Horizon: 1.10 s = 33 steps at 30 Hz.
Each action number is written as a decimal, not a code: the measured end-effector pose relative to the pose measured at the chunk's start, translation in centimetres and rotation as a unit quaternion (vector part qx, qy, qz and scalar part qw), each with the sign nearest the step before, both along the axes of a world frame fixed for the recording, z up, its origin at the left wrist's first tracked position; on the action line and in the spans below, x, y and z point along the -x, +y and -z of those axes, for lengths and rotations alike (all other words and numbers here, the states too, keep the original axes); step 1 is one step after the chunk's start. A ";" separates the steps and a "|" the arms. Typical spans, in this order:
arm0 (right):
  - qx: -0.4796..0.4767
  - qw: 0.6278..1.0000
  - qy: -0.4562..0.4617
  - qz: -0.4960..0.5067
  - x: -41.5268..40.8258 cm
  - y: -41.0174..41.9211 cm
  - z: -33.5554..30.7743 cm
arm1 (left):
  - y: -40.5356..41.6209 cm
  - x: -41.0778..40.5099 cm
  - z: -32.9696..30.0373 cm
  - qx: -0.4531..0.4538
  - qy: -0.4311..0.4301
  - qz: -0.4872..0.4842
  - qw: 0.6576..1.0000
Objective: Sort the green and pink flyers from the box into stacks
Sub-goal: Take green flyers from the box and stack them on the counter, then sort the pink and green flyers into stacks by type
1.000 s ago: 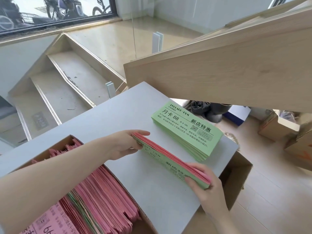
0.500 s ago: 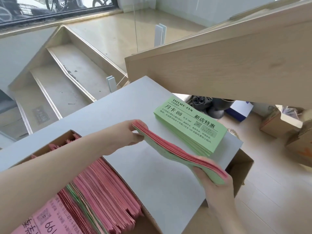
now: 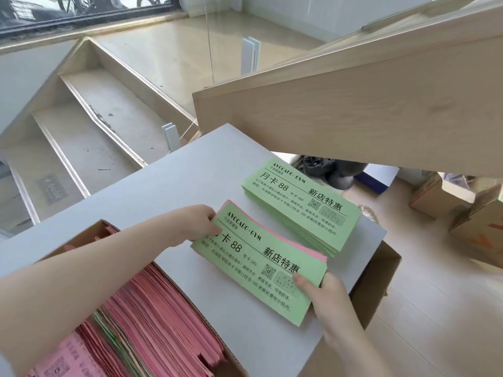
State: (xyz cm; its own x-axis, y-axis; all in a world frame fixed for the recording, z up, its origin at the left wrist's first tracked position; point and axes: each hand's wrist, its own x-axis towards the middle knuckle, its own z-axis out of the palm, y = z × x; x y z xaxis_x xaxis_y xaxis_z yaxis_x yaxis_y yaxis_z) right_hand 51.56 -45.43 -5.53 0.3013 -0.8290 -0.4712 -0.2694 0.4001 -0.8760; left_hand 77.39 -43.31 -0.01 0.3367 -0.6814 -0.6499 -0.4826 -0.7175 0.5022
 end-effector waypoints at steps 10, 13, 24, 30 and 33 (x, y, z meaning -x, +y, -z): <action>0.043 0.986 0.160 -0.022 0.6 -1.4 0.0 | -1.9 0.6 0.0 0.040 -0.031 0.015 0.999; 0.097 0.965 0.230 -0.081 0.4 -2.0 -0.5 | -2.4 1.0 0.4 0.027 -0.083 0.042 0.995; 0.218 0.868 0.394 -0.210 1.4 3.1 -1.9 | 0.3 1.8 1.4 -0.080 -0.275 0.301 0.910; 0.317 0.812 0.427 -0.241 0.6 3.6 -1.6 | -0.5 1.9 1.5 -0.060 -0.331 0.308 0.890; 0.327 0.807 0.431 -0.235 0.5 3.7 -1.4 | -0.5 1.8 1.6 -0.058 -0.335 0.294 0.893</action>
State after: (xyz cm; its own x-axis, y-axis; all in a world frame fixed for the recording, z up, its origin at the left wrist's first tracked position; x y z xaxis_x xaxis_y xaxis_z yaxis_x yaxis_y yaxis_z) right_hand 51.07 -41.76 -4.14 0.4482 -0.8753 -0.1816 -0.8797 -0.3958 -0.2637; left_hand 75.62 -43.81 -1.65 0.2829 -0.8094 -0.5145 -0.9576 -0.2691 -0.1031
